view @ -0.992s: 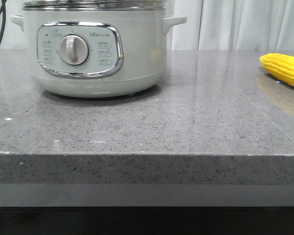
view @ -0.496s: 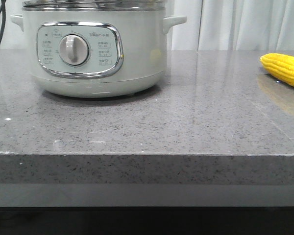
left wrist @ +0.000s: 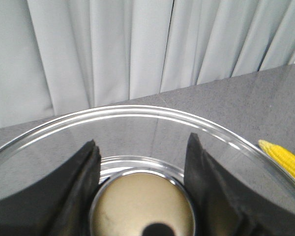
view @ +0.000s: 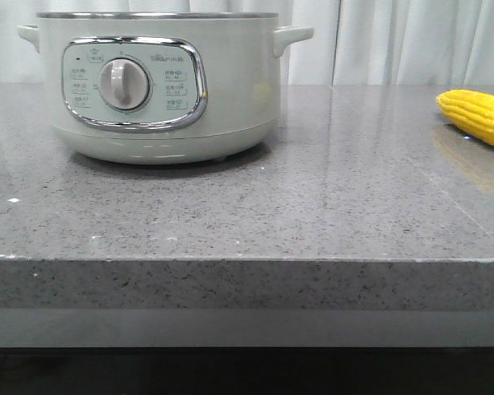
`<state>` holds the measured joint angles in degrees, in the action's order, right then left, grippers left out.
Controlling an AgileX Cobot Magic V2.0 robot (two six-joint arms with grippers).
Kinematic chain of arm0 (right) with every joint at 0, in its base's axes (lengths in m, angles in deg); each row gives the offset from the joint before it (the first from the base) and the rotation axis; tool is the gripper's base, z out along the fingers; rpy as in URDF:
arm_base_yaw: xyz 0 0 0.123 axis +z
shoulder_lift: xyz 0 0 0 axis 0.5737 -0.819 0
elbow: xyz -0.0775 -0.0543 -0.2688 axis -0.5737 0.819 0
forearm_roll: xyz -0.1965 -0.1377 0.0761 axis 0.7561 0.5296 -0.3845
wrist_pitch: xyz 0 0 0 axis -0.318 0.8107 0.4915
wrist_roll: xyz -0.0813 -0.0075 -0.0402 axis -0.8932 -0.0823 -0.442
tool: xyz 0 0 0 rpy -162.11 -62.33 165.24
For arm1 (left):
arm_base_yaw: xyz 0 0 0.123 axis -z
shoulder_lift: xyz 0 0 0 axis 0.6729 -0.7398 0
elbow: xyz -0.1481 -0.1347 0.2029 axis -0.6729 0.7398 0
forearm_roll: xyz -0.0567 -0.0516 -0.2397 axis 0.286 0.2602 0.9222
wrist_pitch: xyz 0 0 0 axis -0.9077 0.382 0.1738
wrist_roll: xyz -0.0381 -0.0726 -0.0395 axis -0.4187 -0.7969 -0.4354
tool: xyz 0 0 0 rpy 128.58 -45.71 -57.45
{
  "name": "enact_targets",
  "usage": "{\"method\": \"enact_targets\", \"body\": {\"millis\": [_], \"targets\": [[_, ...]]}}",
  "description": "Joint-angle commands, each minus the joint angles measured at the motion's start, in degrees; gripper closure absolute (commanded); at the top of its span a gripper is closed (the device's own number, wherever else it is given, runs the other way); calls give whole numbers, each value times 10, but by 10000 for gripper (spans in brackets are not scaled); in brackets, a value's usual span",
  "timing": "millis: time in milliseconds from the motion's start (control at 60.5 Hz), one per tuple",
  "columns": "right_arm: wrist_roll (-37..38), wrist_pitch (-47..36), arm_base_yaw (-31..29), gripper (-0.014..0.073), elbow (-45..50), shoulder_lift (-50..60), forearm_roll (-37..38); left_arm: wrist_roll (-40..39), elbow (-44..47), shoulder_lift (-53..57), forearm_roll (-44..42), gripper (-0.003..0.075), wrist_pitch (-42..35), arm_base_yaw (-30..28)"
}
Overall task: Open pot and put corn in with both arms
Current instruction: 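Lift the glass lid off the pot with the left gripper, then lower the right gripper onto the yellow corn cob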
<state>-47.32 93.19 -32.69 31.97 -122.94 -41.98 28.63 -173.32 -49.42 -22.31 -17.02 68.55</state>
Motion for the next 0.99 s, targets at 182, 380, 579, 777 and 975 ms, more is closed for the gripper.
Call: {"method": "enact_targets", "body": {"millis": [182,380,579,777,975], "targets": [[-5,-34,-4,67,-20,0,0,-3,-5,136,-38,512,47,0],[-5,-34,-4,67,-20,0,0,-3,102,231,-38,512,42,0],[-5,-34,-4,67,-20,0,0,-3,237,340,-23,513,37,0],[-5,-34,-4,67,-20,0,0,-3,337,419,-8,513,20,0],[-5,-40,-6,67,-25,-8,1,-3,384,461,-8,513,10,0]]}}
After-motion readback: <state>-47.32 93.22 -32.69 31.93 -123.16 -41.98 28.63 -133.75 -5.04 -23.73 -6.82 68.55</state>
